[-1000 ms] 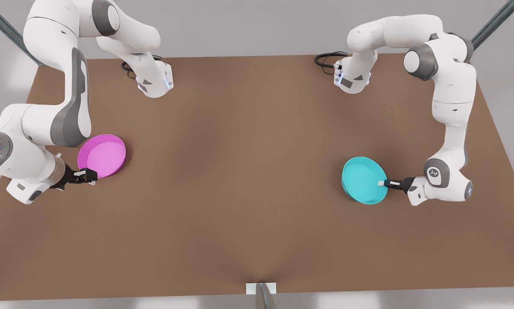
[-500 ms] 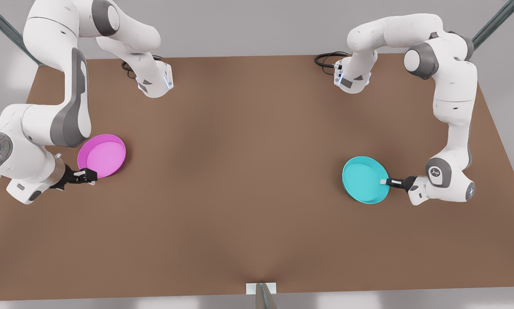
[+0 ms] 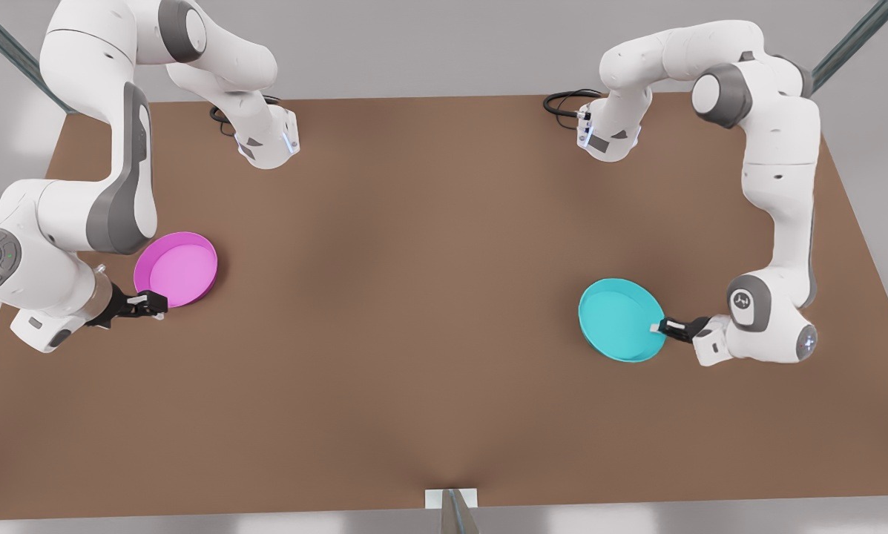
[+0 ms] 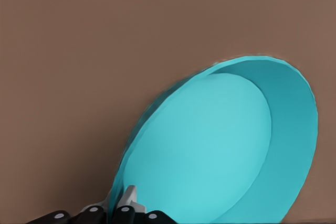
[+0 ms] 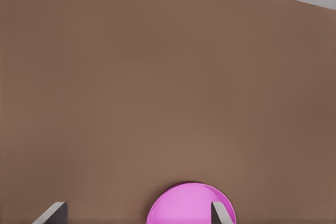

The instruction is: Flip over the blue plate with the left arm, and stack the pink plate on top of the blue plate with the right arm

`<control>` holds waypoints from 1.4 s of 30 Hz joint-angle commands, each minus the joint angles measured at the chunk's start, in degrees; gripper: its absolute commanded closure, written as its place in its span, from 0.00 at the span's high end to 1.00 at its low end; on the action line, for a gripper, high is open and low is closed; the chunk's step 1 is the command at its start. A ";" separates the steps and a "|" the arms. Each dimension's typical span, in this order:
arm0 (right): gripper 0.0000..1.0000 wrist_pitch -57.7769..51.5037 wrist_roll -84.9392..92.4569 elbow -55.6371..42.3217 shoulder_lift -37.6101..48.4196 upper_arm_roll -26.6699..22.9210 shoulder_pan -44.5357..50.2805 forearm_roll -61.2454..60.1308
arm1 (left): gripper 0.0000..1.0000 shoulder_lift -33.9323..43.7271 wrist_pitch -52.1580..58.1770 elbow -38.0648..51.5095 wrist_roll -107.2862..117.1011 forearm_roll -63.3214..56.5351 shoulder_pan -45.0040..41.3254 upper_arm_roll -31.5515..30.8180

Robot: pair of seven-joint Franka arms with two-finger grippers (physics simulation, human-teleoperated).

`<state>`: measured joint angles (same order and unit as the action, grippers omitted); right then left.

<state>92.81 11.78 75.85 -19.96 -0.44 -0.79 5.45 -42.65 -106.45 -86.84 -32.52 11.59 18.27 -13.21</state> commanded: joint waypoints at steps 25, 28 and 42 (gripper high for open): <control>1.00 9.76 0.70 0.88 -6.41 0.00 -8.35 -3.60 | 0.21 -0.50 37.80 14.07 54.66 -67.74 -40.76 -8.41; 1.00 8.79 0.53 1.05 -5.97 -0.09 -8.52 -3.43 | 0.21 -2.96 42.72 14.06 60.03 -76.36 -45.34 -8.32; 1.00 17.93 30.51 42.10 1.50 -9.40 -28.13 -16.26 | 0.21 -14.13 46.77 15.91 67.23 -84.27 -75.13 12.42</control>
<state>111.64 40.21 117.87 -18.54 -10.93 -29.04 -10.83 -57.28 -59.62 -70.94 34.99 -74.28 -57.26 -0.83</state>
